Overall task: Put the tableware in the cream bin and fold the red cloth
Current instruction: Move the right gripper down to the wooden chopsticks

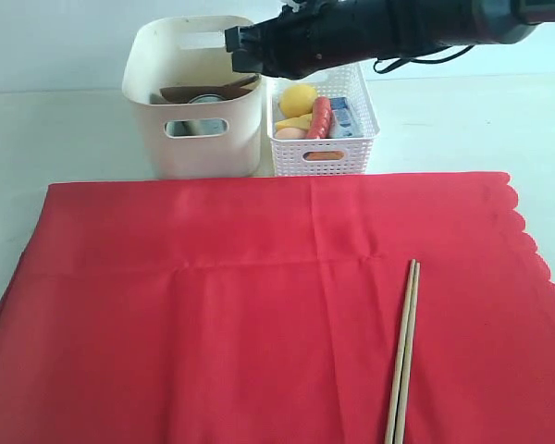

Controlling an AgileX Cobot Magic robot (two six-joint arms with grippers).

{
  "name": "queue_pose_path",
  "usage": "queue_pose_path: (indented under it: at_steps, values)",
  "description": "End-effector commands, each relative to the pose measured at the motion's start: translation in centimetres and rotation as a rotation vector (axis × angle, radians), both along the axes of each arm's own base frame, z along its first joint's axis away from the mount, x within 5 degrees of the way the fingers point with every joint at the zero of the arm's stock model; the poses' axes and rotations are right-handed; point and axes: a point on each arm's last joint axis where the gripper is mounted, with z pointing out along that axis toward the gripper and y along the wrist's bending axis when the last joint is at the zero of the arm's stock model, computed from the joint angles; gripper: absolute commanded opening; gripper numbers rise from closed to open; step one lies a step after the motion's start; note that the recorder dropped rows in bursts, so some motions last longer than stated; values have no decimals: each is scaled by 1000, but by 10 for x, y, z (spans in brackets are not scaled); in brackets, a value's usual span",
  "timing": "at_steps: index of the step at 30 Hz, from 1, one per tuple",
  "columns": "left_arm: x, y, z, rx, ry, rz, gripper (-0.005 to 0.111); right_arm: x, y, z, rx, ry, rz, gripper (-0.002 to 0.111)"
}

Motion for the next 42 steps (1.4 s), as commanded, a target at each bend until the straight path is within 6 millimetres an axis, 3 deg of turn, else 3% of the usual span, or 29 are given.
queue_pose_path:
  at_steps: [1, 13, 26, 28, 31, 34, 36, 38, 40, 42]
  values:
    - [0, 0, 1, -6, -14, 1, 3, -14, -14, 9, -58, -34, -52, 0]
    - [0, 0, 1, -6, -14, 1, 3, -81, -67, 17, -226, -56, -278, 0]
    - [0, 0, 1, -6, -14, 1, 3, -184, -118, 28, -257, -74, -378, 0]
    - [0, 0, 1, -6, -14, 1, 3, -207, -128, 29, -246, -91, -380, 0]
    - [0, 0, 1, -6, -14, 1, 3, -243, -135, 16, -220, -57, -320, 0]
    - [0, 0, 1, -6, -14, 1, 3, -261, -134, -2, -199, 36, -245, 0]
    - [0, 0, 1, -6, -14, 1, 3, -266, -140, -16, -187, 116, -330, 8]
    - [0, 0, 1, -6, -14, 1, 3, -266, -145, -27, -177, 202, -424, 29]
    - [0, 0, 1, -6, -14, 1, 3, -268, -139, -34, -198, 237, -334, 46]
    - [0, 0, 1, -6, -14, 1, 3, -270, -131, -44, -210, 286, -234, 53]
